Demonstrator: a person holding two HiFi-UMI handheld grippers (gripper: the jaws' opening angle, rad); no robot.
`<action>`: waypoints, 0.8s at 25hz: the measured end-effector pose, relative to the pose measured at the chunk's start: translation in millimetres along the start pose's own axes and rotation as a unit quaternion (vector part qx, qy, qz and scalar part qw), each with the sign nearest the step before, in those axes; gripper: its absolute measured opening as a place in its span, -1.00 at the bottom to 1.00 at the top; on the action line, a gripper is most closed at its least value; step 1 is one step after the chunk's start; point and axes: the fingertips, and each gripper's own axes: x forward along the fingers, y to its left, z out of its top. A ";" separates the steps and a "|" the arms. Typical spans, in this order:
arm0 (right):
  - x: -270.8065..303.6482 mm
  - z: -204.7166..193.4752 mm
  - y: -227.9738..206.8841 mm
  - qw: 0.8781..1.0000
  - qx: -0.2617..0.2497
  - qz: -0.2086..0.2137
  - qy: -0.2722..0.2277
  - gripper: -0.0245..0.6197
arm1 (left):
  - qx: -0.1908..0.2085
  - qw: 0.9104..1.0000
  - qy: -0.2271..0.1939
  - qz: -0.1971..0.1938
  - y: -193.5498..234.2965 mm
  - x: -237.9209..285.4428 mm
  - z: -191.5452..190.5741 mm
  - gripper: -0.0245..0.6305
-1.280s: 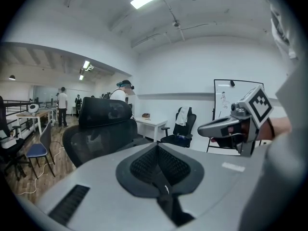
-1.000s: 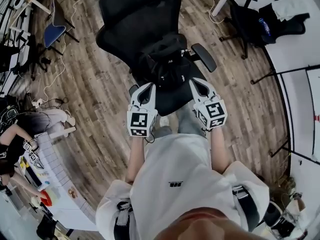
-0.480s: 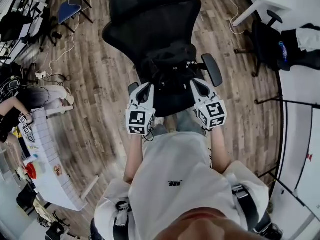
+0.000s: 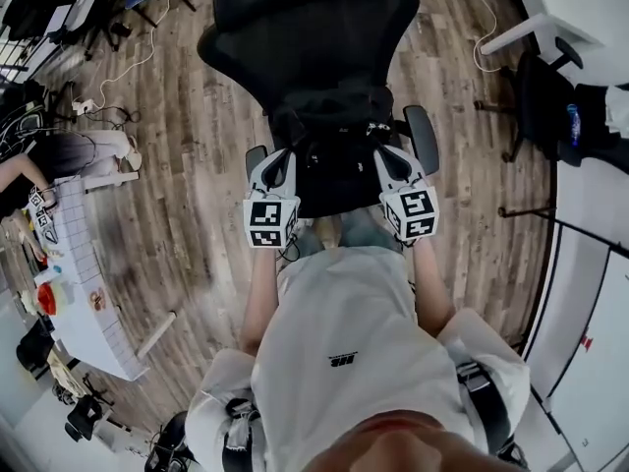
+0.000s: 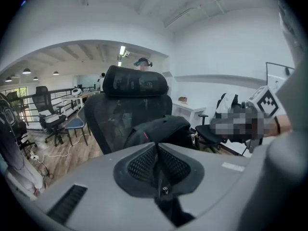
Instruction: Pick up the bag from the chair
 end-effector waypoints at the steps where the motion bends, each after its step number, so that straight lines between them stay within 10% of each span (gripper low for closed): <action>1: 2.9 -4.2 -4.0 1.000 -0.003 0.000 0.005 -0.85 | -0.001 1.000 0.005 0.005 1.5 3.5 -3.5 -0.89; 20: 51.0 -44.9 -43.9 0.996 -0.055 0.005 0.071 -0.53 | -0.015 0.996 0.070 0.046 25.6 47.7 -57.9 -0.68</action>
